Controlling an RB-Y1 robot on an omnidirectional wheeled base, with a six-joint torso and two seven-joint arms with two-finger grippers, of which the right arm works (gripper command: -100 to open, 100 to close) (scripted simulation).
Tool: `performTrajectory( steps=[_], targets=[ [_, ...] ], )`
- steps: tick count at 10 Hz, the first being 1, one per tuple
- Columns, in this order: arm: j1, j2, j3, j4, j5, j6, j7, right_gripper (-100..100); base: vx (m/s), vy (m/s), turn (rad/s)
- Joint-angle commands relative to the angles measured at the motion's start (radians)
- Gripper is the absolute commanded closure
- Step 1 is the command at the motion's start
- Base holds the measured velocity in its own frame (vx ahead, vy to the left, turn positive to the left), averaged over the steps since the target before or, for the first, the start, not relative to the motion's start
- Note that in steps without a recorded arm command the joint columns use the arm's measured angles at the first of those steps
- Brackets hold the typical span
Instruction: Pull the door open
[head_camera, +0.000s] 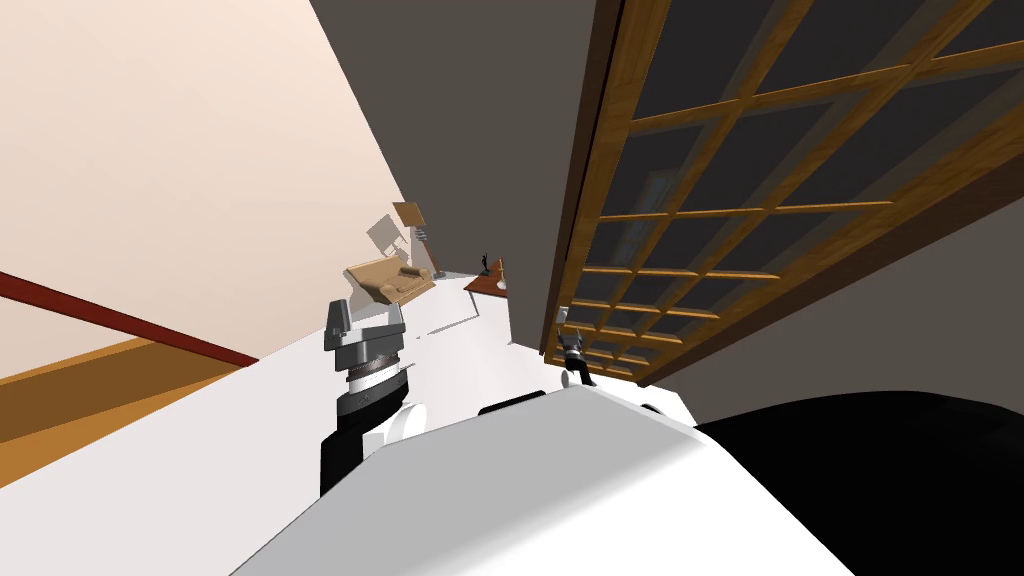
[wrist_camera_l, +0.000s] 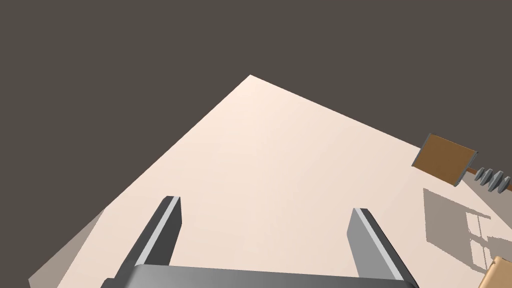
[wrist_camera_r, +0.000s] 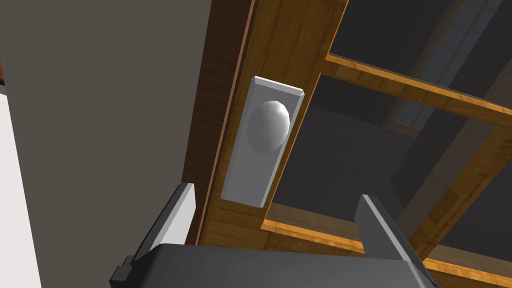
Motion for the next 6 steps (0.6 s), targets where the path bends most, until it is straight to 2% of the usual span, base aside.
performTrajectory(
  steps=[1, 6],
  targets=[
    [-0.006, 0.002, 0.003, 0.007, -0.008, -0.002, -0.034, -100, -0.046, -0.006, 0.011],
    [-0.017, 0.018, 0.019, -0.001, -0.053, 0.006, -0.158, -100, -0.047, -0.005, 0.023]
  ],
)
